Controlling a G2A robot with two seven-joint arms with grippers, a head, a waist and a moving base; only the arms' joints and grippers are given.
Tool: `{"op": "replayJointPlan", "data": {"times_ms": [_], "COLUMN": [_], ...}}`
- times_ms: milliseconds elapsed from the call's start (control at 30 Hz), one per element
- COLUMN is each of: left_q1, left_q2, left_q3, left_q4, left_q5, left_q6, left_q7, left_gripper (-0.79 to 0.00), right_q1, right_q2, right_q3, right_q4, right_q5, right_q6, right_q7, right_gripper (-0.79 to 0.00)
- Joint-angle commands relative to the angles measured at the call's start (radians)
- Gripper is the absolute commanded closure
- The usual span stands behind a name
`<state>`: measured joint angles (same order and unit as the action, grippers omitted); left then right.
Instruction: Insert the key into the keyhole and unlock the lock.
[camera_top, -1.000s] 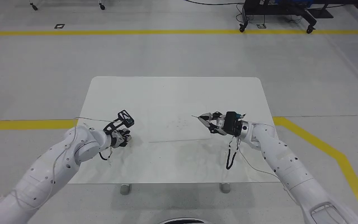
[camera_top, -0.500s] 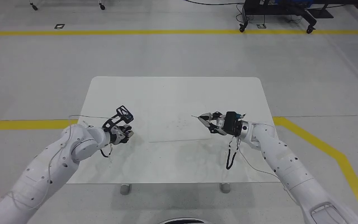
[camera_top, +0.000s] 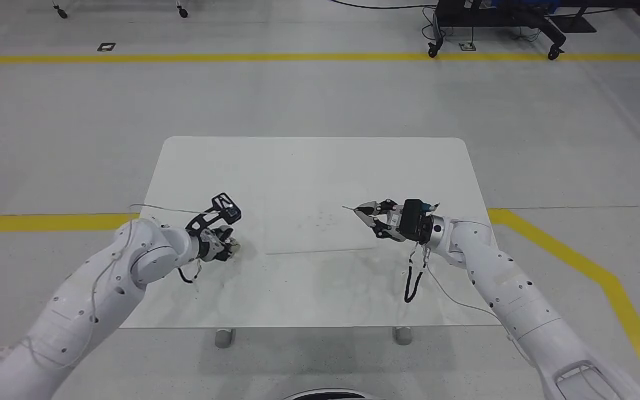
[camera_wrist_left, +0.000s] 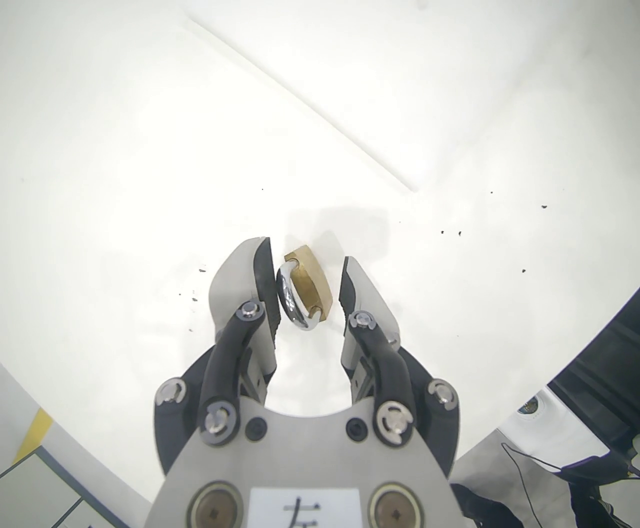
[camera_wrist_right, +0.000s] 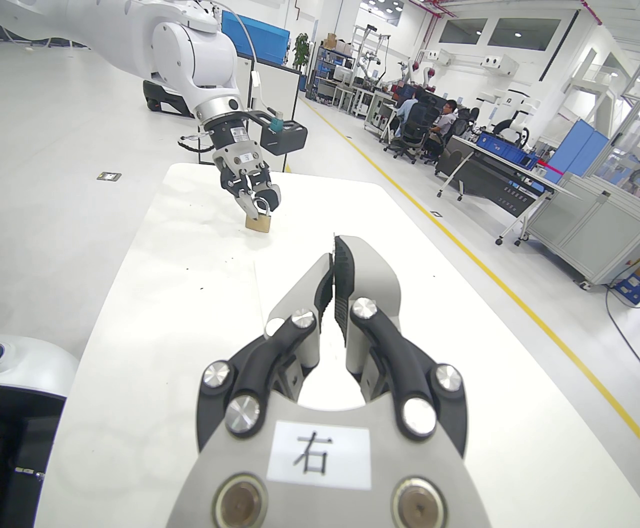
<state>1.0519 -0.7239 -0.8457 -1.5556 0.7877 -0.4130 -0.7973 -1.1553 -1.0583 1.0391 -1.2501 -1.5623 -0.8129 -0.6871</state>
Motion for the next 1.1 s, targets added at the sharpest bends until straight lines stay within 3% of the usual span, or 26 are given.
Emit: {"op": "replayJointPlan", "data": {"times_ms": [0, 267, 567, 700, 800, 900, 1000, 1067], "left_q1": [0.002, 0.025, 0.062, 0.063, 0.073, 0.074, 0.047, 0.015], "left_q2": [-0.001, 0.004, 0.011, 0.008, 0.007, 0.006, 0.0, -0.009], "left_q3": [-0.004, -0.035, -0.08, -0.122, -0.171, -0.207, -0.21, -0.18], "left_q4": [0.0, -0.012, -0.052, -0.04, -0.007, 0.046, 0.118, 0.152], "left_q5": [-0.002, -0.002, 0.009, -0.04, -0.175, -0.373, -0.6, -0.745], "left_q6": [-0.006, -0.016, -0.027, -0.041, -0.114, -0.268, -0.38, -0.417], "left_q7": [-0.008, -0.027, -0.009, 0.131, 0.272, 0.331, 0.303, 0.225], "left_gripper": [-0.243, 0.0, 0.0, 0.0, 0.0, 0.0, 0.0, 0.0], "right_q1": [0.0, 0.0, 0.0, 0.0, 0.0, 0.0, 0.0, 0.0], "right_q2": [0.0, 0.0, 0.0, 0.0, 0.0, 0.0, 0.0, 0.0], "right_q3": [0.0, 0.0, 0.0, 0.0, 0.0, 0.0, 0.0, 0.0], "right_q4": [0.0, 0.0, 0.0, 0.0, 0.0, 0.0, 0.0, 0.0], "right_q5": [0.0, 0.0, 0.0, 0.0, 0.0, 0.0, 0.0, 0.0], "right_q6": [0.0, 0.0, 0.0, 0.0, 0.0, 0.0, 0.0, 0.0], "right_q7": [0.0, 0.0, 0.0, 0.0, 0.0, 0.0, 0.0, 0.0], "right_gripper": [0.0, 0.0, 0.0, 0.0, 0.0, 0.0, 0.0, 0.0]}}
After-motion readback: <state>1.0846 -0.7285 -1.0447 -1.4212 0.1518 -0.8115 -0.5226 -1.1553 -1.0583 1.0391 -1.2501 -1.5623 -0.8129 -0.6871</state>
